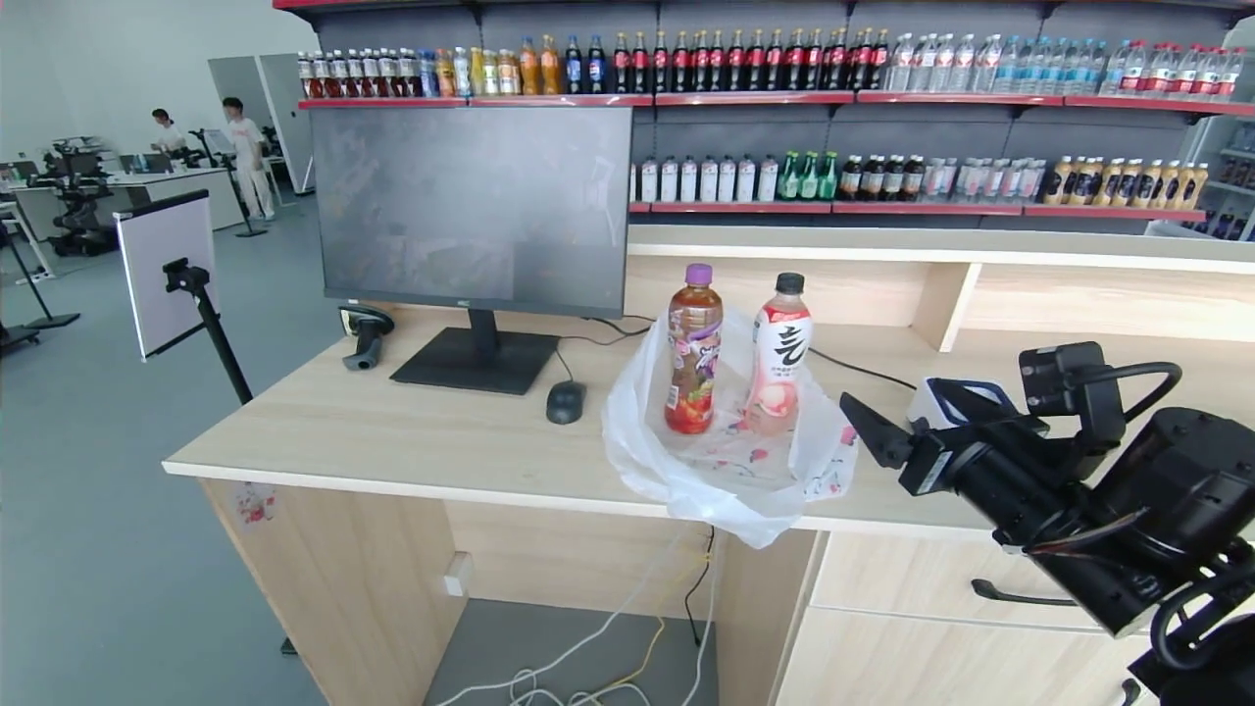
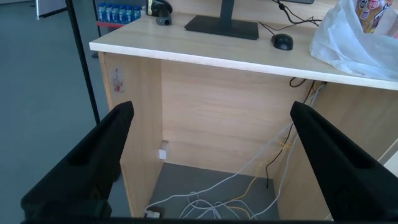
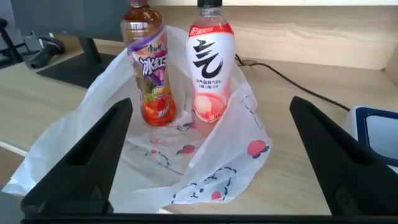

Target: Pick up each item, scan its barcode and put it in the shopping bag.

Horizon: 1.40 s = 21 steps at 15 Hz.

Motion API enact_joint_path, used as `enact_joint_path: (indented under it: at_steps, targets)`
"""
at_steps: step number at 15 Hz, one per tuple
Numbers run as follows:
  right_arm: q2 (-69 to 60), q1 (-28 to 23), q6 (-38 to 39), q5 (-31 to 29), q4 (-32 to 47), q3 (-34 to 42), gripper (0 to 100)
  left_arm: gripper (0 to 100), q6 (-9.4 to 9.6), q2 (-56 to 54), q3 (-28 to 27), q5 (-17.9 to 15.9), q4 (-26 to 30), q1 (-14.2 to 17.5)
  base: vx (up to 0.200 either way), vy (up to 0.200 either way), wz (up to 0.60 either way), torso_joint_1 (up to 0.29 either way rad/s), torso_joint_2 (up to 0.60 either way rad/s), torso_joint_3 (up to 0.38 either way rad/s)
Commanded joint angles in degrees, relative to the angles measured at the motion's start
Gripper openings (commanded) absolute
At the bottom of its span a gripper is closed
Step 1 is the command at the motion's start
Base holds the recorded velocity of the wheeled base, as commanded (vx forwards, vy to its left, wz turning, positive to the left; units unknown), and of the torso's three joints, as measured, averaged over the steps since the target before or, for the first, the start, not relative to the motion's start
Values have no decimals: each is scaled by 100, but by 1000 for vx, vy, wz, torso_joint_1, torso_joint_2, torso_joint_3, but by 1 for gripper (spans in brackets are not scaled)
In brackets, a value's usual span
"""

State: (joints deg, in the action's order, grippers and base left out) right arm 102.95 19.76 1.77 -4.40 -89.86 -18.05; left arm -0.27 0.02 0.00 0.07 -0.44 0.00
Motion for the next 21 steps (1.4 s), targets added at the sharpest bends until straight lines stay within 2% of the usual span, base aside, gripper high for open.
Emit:
enact_joint_path:
  at_steps: [1, 4, 6, 21]
  targets:
    - [-91, -78, -1, 1, -14, 92, 100, 100, 9, -2, 0, 1, 0, 0, 0, 0, -600, 17, 7, -2]
    - [-108, -78, -1, 1, -14, 48, 100, 100, 0, -2, 0, 1, 0, 0, 0, 0, -600, 14, 5, 4]
    - [-126, -86, -1, 1, -14, 100, 100, 100, -8, -2, 0, 1, 0, 0, 0, 0, 0, 0, 0, 0]
    - [-117, -95, -1, 1, -14, 39, 100, 100, -8, -2, 0, 1, 0, 0, 0, -200, 0, 4, 1, 3]
